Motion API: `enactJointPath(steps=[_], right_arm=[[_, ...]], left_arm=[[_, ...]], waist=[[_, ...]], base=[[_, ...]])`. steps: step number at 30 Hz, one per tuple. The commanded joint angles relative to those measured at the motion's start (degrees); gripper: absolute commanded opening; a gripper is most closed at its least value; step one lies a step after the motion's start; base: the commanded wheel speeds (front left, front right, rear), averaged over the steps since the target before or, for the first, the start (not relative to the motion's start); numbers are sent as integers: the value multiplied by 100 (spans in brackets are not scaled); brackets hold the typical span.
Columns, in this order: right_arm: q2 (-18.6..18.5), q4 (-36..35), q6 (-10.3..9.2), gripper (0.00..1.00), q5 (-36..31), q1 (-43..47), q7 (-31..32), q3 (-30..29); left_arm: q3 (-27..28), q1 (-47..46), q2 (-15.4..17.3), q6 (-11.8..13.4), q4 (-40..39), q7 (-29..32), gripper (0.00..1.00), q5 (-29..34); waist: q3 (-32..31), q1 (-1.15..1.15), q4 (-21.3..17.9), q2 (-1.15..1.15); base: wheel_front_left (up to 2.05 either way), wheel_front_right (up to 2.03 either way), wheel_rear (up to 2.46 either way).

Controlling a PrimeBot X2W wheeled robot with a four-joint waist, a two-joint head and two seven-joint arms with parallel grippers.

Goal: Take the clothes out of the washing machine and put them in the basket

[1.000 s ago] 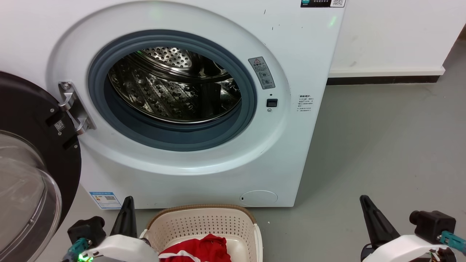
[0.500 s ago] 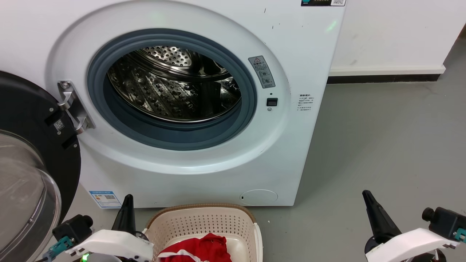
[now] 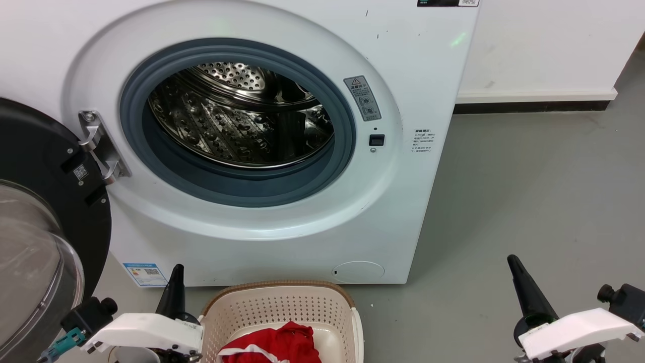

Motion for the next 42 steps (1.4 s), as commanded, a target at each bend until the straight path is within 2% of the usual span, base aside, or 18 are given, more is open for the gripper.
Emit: enactJointPath(steps=[1, 23, 42], right_arm=[[-40, -6, 0, 0, 222, -207, -18, -30], [-48, 319, 0, 0, 1725, -445, 22, -150], [-36, 542, -1, 0, 2730, -614, 59, -250]], left_arm=[[36, -144, -9, -51, -35, 44, 0, -205], [187, -285, -59, -232, 66, 323, 0, -1655], [298, -374, -100, -362, 143, 508, 0, -2644]], waist=[[3, 0, 0, 0], [42, 0, -1, 0], [74, 0, -1, 0]], base=[[0, 0, 0], [0, 0, 0], [0, 0, 0]])
